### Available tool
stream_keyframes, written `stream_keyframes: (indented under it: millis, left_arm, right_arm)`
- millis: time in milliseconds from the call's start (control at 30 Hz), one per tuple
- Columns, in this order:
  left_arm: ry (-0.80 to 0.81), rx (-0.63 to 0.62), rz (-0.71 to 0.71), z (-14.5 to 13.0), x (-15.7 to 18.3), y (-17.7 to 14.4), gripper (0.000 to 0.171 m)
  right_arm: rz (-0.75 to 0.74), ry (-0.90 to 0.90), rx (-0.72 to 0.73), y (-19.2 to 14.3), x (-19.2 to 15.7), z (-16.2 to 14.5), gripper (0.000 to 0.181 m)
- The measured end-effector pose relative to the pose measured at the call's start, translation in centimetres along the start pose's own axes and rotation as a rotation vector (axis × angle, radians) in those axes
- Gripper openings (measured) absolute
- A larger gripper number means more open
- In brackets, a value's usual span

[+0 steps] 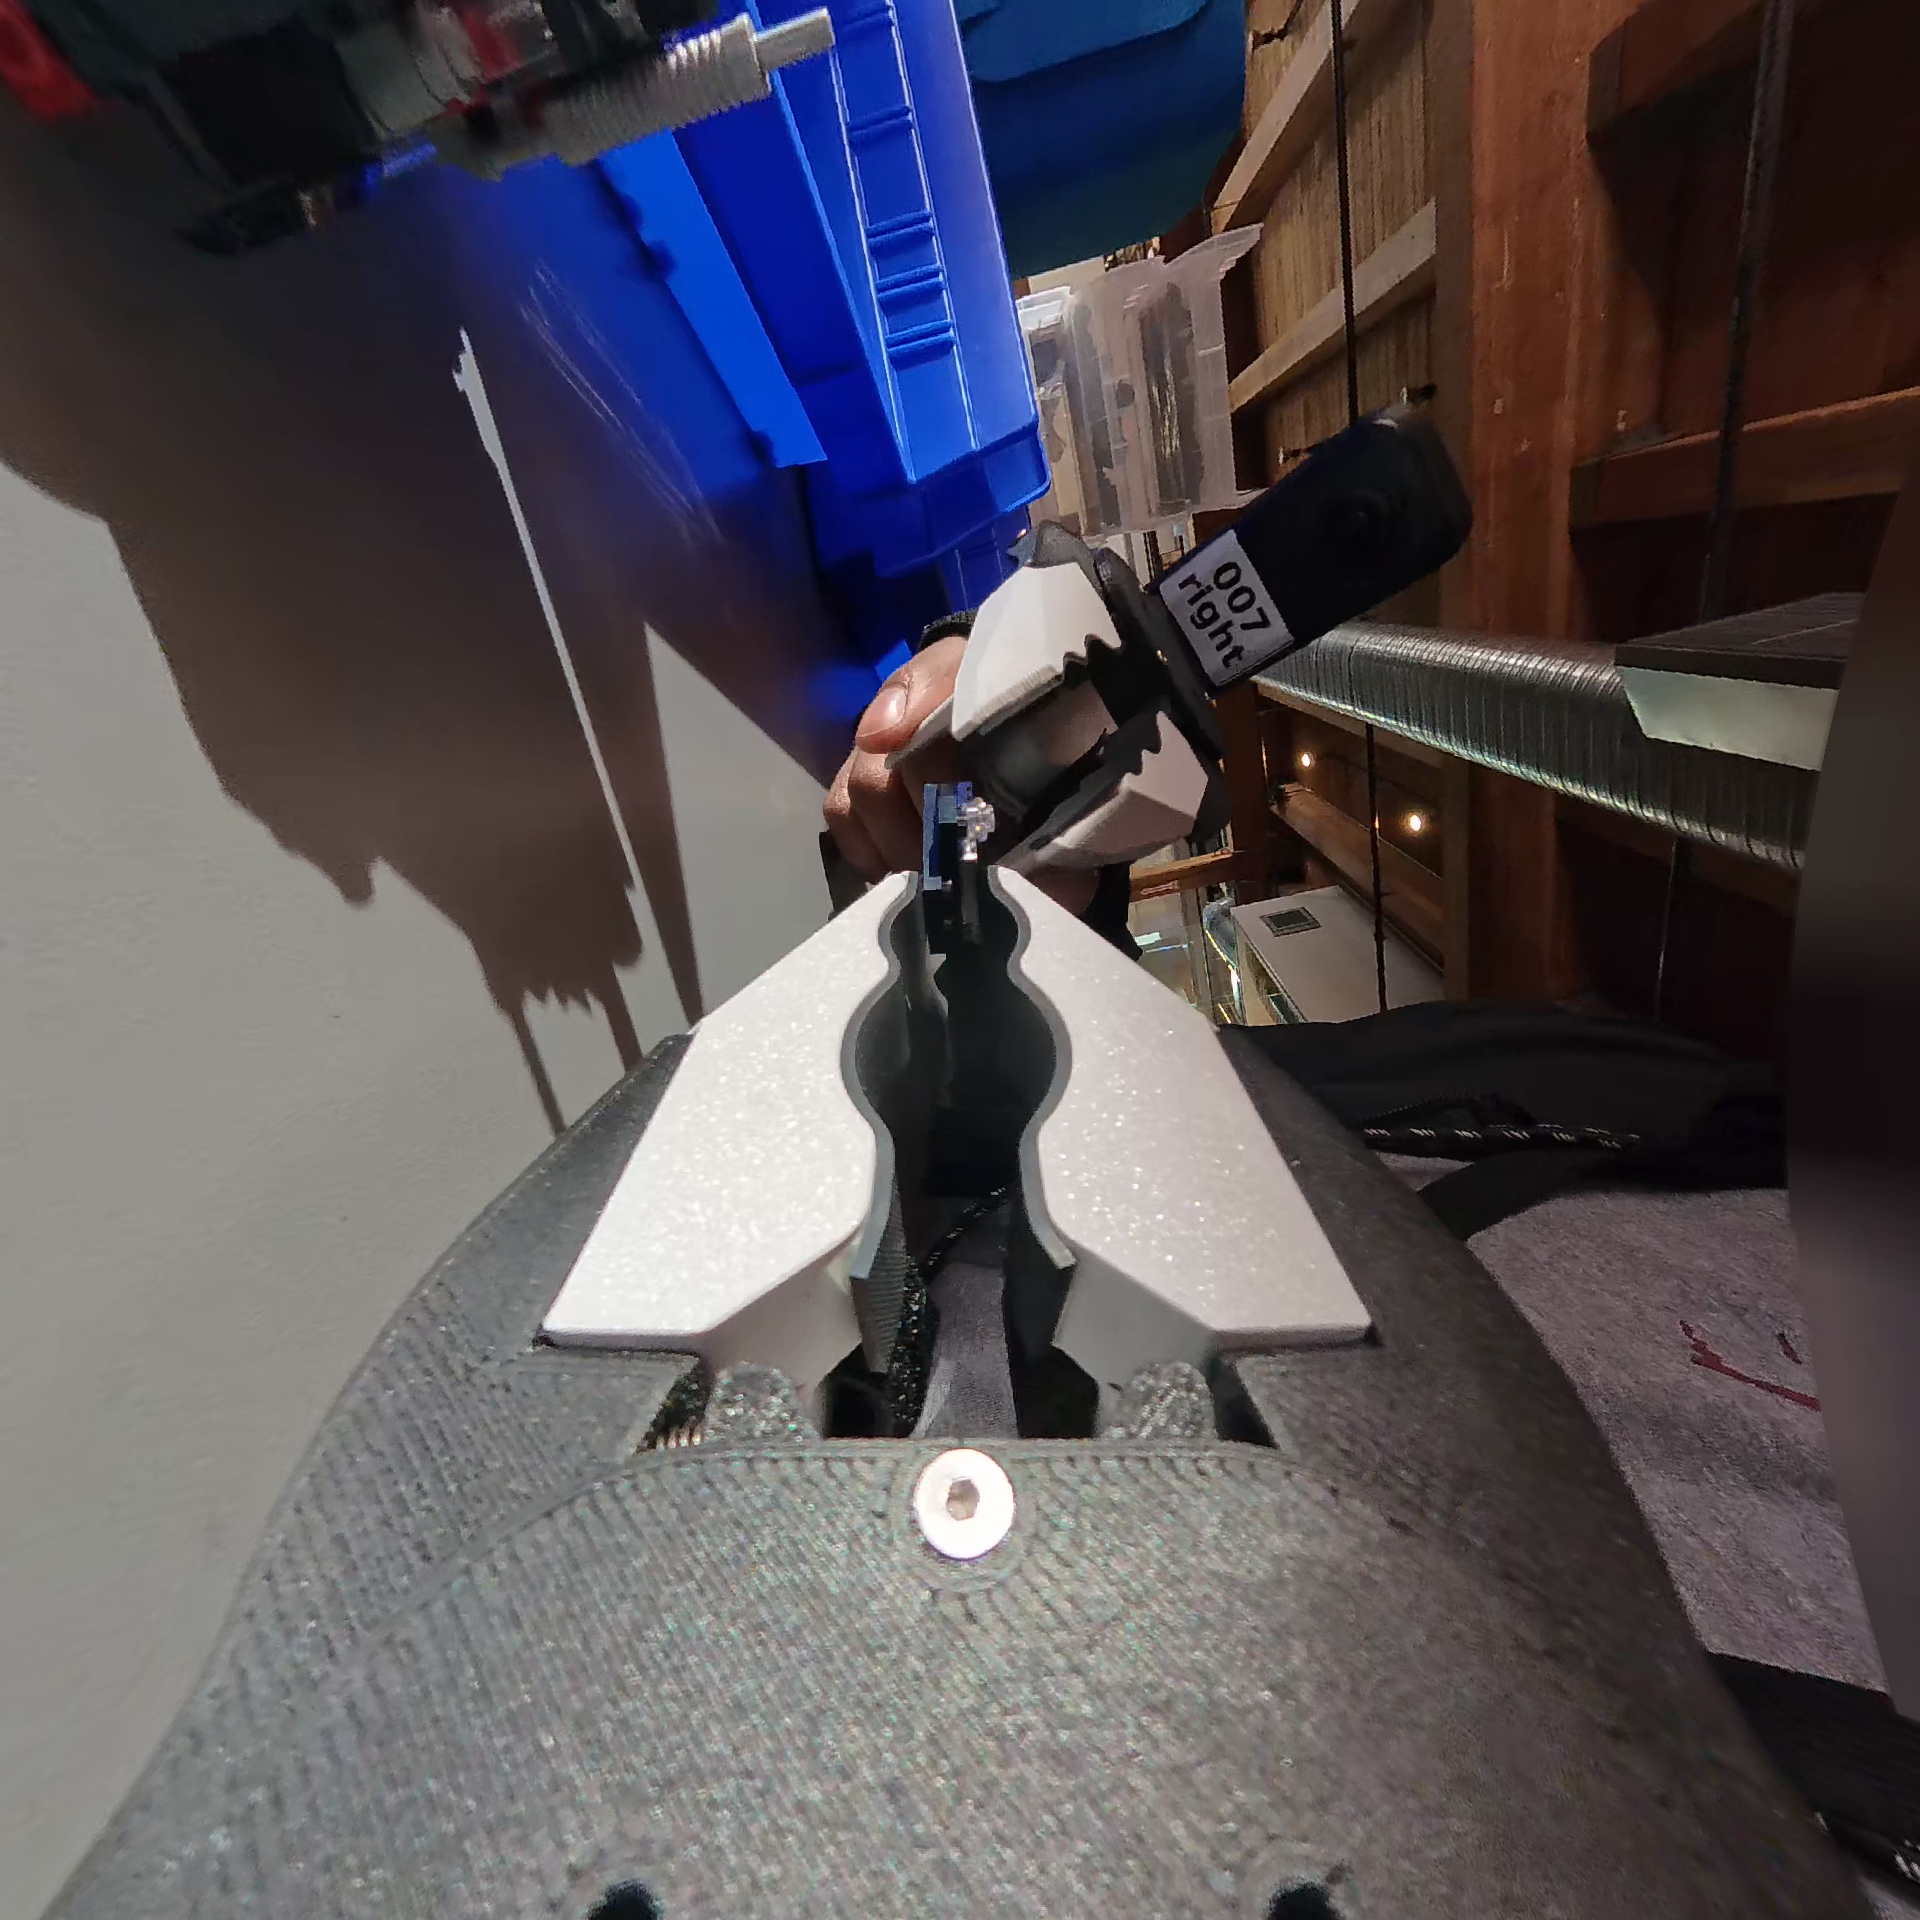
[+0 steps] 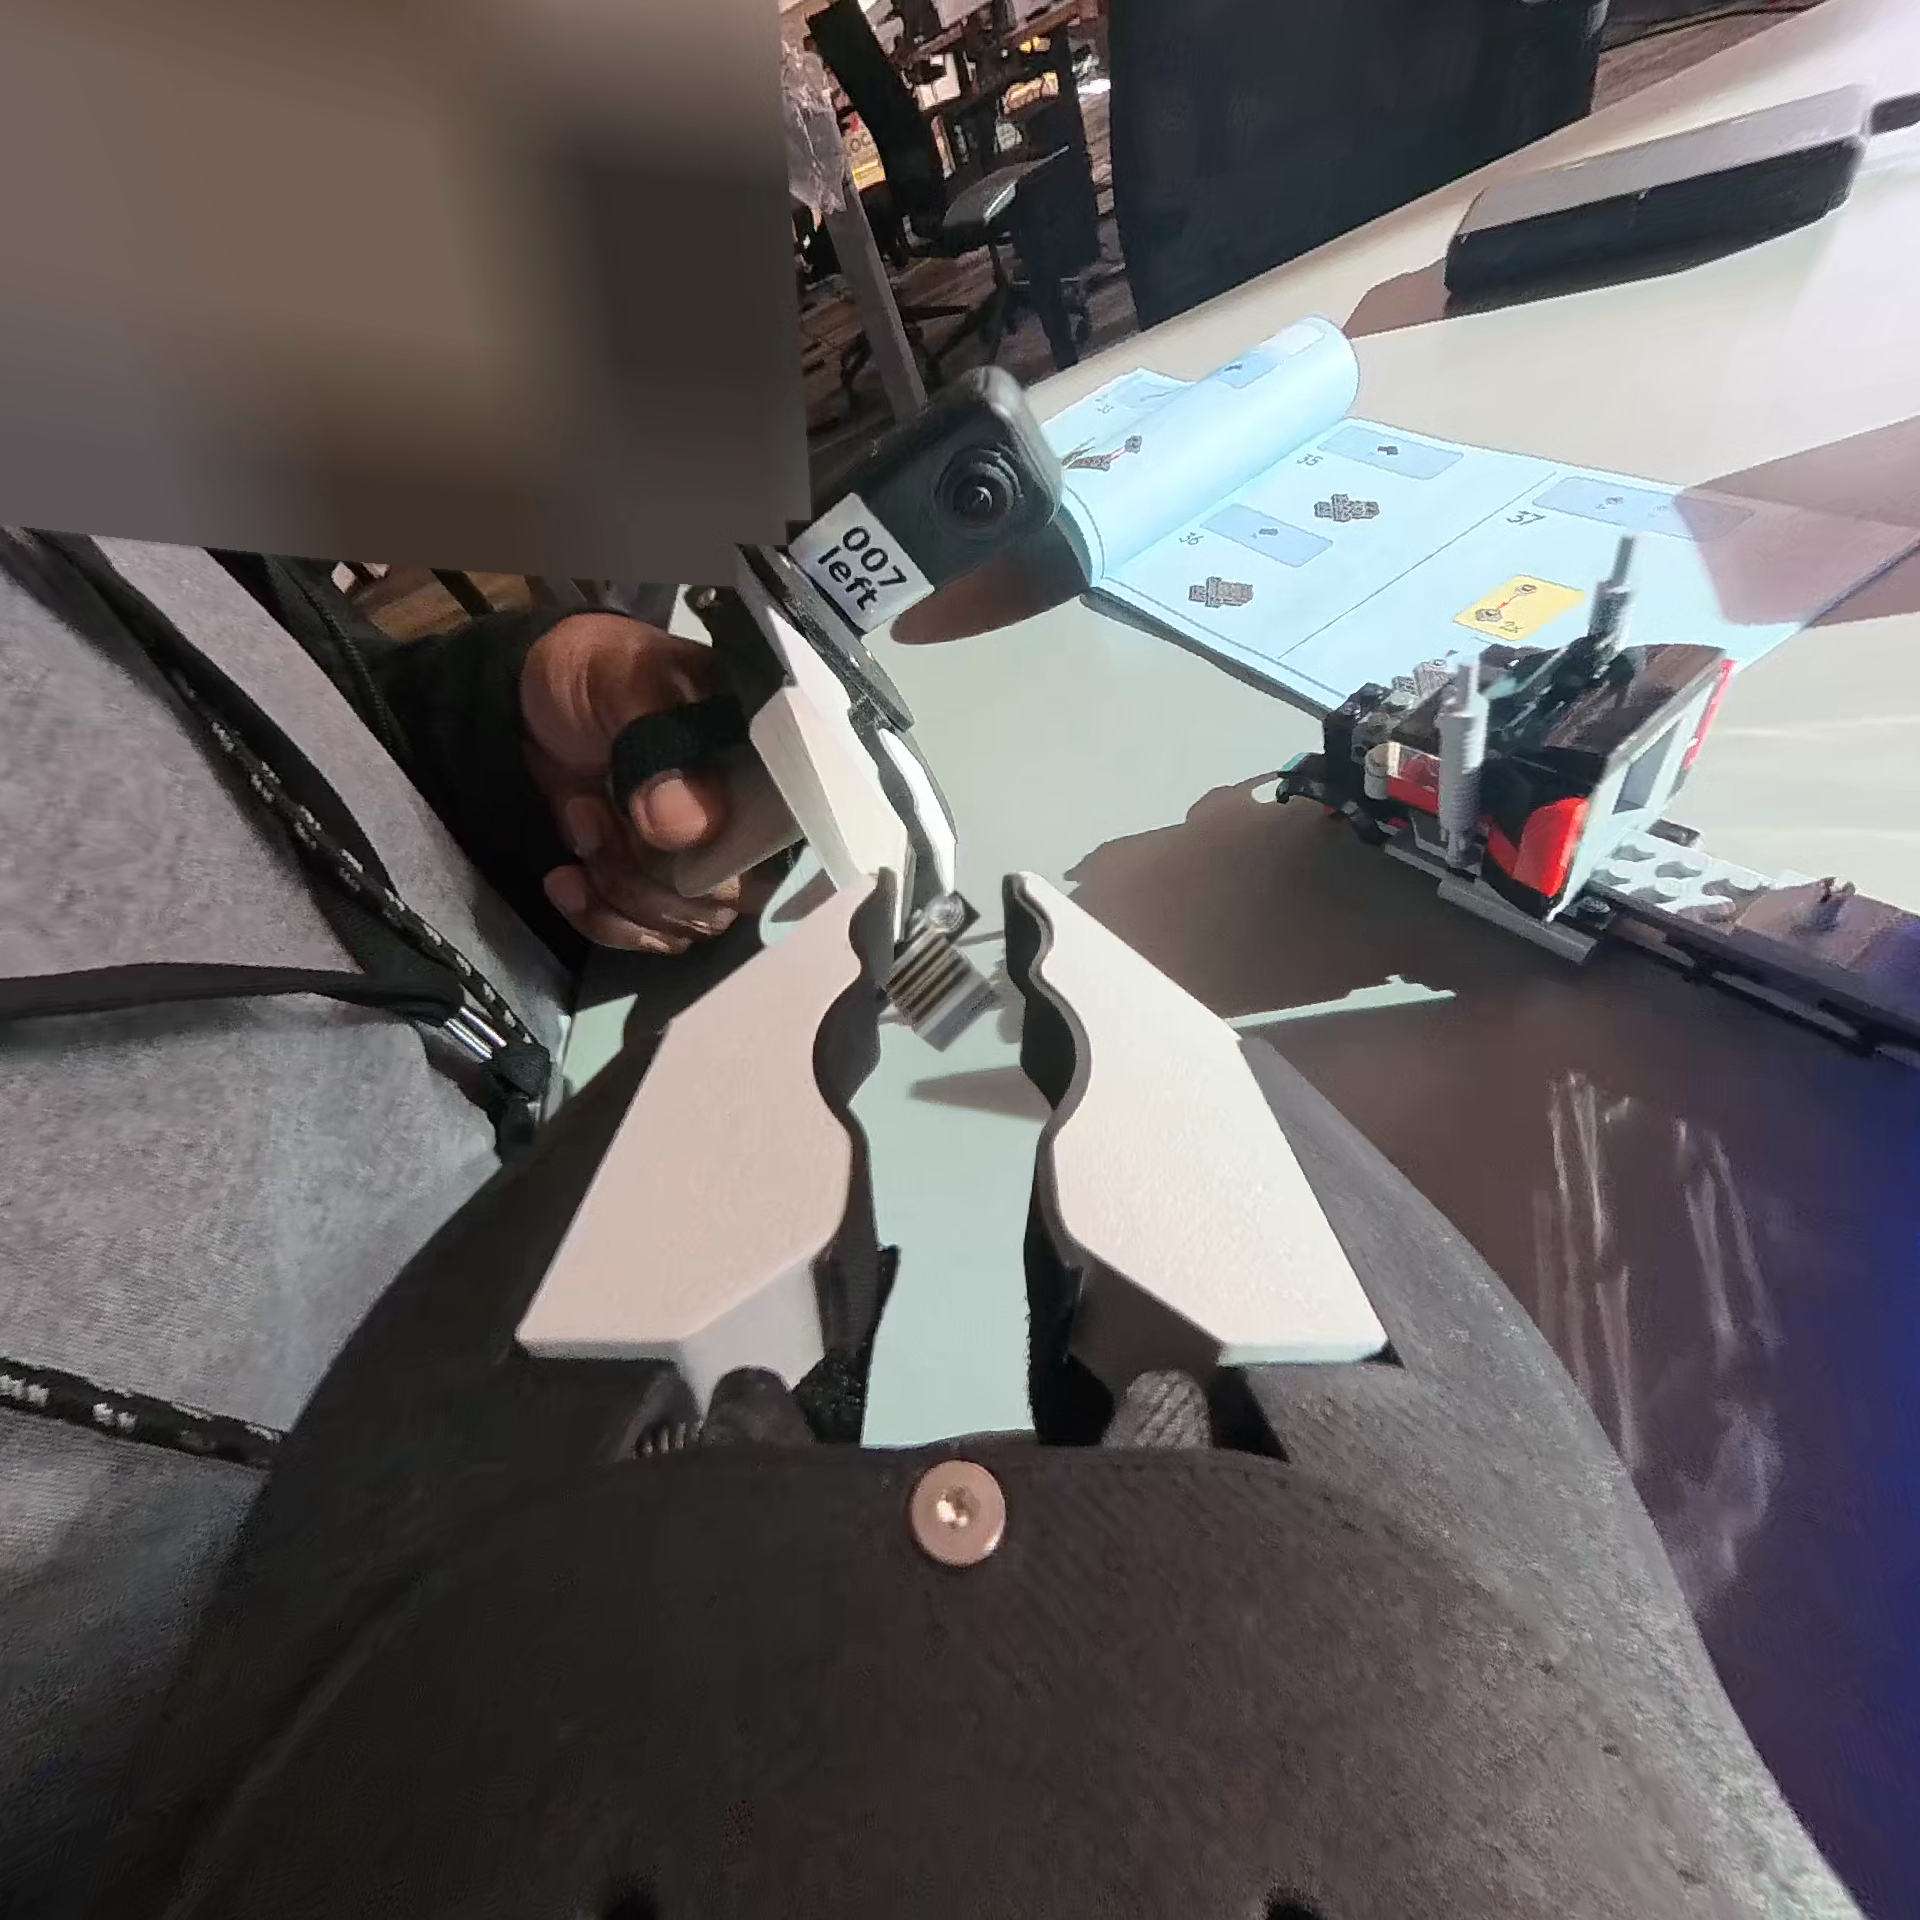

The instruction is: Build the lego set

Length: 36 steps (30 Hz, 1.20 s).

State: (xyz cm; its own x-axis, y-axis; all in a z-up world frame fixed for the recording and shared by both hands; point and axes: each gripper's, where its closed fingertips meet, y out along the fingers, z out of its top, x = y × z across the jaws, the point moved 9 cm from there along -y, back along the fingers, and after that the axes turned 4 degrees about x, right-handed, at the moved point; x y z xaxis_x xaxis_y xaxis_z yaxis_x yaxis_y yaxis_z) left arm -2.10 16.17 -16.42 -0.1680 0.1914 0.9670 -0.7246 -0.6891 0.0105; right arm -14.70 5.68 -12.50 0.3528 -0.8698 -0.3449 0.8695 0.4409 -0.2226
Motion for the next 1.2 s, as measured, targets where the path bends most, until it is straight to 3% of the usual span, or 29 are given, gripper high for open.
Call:
stream_keyframes:
  millis: [467,1200]
  left_arm:
    - [0.047,-0.049,-0.064,-0.5,0.7,0.1,0.009]
    - [0.119,-0.122,-0.114,-1.2,1.6,0.4,0.010]
  right_arm:
    - [0.218,0.391,0.011,-0.8,1.0,-0.8,0.025]
    - [0.383,0.433,-0.021,-0.6,0.5,-1.0,0.019]
